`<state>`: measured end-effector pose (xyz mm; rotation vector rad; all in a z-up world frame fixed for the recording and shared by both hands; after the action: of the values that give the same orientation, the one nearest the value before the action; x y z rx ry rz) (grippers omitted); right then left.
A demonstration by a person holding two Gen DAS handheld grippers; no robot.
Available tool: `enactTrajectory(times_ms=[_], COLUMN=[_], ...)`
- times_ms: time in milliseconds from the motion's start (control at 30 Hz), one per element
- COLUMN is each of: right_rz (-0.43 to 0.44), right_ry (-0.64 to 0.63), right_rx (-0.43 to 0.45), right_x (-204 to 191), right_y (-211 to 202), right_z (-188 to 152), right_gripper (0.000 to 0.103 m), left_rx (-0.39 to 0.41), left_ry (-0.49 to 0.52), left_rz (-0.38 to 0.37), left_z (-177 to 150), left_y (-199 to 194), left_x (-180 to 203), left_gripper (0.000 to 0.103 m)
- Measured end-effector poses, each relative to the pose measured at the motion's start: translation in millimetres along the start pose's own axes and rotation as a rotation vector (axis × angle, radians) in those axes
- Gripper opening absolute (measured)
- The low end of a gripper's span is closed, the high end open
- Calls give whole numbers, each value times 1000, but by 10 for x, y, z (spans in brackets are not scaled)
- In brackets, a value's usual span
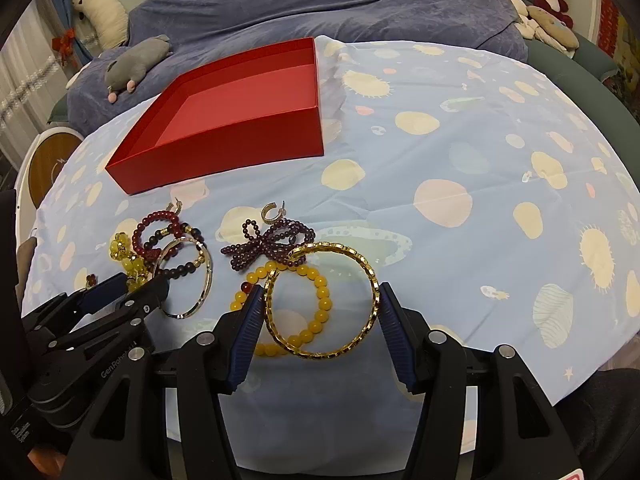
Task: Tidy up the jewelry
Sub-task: 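Grasp the gold twisted bangle with the right tool while the left tool approaches the thin gold bangle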
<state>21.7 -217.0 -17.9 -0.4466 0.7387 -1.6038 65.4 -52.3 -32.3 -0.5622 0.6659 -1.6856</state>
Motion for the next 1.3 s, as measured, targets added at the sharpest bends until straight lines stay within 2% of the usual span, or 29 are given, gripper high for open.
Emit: enactTrajectory(times_ms=[67,200,267,767,800,1033,1200,1233,1300], right_rz=[0,2,5,31,35,59,64,66,65], right_ry=[2,1,2,-8,-8,-16,-18,-18,-18], right_rx=[1,6,11,33,35,50,42,39,32], right_x=[4,0,-4,-101,-112,-190,-212,-214,-216], right_y=[-2,-24,-51,-207,-219,-269,-240,-234,-218], right_z=[3,12,17,51,64,183,173,163,141], right_gripper=[55,55,55,55,55,55,55,55,55], left_rx=[-2,16,22,49,51,86,50,41,19], left_ry=[-10,-12,-18,-88,-97,-100,-108,-110,-112], left_rz=[-11,-16,-30,-68,-74,-103,-119,-119,-120], left_z=[2,13,38,110,125,327,273,236,157], left_y=[-11,-67,-99,-300,-323,-471,-360,-329,-275], left_x=[-15,-20,-29,-192,-204,-221,-232,-227,-213], left_gripper=[26,20,2,2,0,0,2,5,24])
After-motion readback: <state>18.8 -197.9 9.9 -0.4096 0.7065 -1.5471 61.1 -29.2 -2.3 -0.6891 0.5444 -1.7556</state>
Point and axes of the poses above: each gripper's, at about its wrist camera, not at the fingertips, and y roughly the way its jaws point, x to its right, z to its top, the point moved 3 cm from there along y, roughly the way its jaws point, and after that the axes turned 15 degrees about x, right-handed, at the moved point
